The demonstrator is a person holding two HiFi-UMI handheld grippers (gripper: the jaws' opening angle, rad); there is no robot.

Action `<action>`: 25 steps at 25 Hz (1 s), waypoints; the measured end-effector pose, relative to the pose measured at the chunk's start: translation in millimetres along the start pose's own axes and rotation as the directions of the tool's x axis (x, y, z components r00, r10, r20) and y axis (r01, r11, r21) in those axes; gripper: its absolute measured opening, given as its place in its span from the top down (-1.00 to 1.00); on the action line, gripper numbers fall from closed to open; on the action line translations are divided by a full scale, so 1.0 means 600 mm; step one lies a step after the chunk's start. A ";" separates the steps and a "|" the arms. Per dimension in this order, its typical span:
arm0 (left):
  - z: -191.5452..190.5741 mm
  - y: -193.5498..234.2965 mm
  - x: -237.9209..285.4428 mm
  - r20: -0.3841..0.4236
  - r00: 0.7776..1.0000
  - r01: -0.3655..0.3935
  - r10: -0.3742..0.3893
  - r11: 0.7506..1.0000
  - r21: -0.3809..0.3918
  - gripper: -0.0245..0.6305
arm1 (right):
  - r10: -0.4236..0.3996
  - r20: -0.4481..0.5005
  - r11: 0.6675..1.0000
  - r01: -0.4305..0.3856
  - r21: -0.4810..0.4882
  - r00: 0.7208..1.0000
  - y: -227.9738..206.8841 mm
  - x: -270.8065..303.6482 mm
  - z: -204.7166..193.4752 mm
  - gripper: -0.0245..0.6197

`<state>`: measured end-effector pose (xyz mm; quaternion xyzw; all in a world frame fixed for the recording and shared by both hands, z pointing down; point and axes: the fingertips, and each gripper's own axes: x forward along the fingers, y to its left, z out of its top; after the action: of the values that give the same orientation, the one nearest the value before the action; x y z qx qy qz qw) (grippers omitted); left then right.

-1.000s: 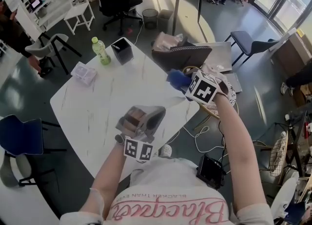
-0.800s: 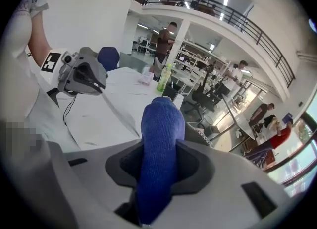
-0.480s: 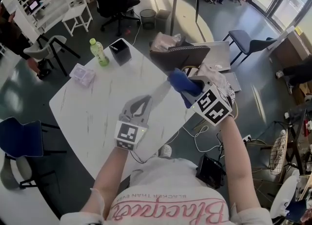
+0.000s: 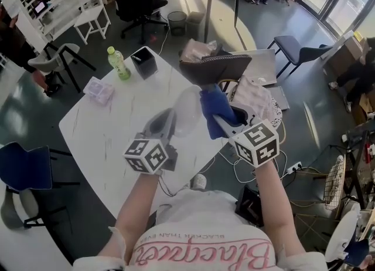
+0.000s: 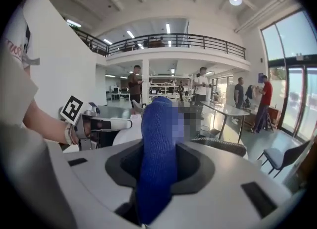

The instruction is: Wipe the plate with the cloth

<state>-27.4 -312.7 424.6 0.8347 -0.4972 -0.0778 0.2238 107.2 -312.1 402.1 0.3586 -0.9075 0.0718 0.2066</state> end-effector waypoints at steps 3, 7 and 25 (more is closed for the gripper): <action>0.004 0.000 -0.001 0.012 1.000 -0.005 0.005 1.000 -0.026 0.88 | -0.035 0.039 0.994 0.031 0.104 0.999 -0.009 -0.009 -0.015 0.55; 0.006 0.006 -0.003 0.027 0.999 -0.017 0.018 0.999 -0.044 0.88 | -0.110 0.051 0.978 0.099 0.185 0.993 -0.024 -0.018 -0.034 0.56; 0.014 -0.023 -0.011 0.055 0.998 -0.019 0.017 1.000 0.026 0.88 | -0.260 0.116 0.926 0.214 0.310 0.959 -0.011 -0.036 -0.047 0.56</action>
<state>-23.0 -303.9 410.3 0.8306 -0.5116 -0.0923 0.1998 134.8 -295.7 418.1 0.4970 -0.8498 0.1523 0.0869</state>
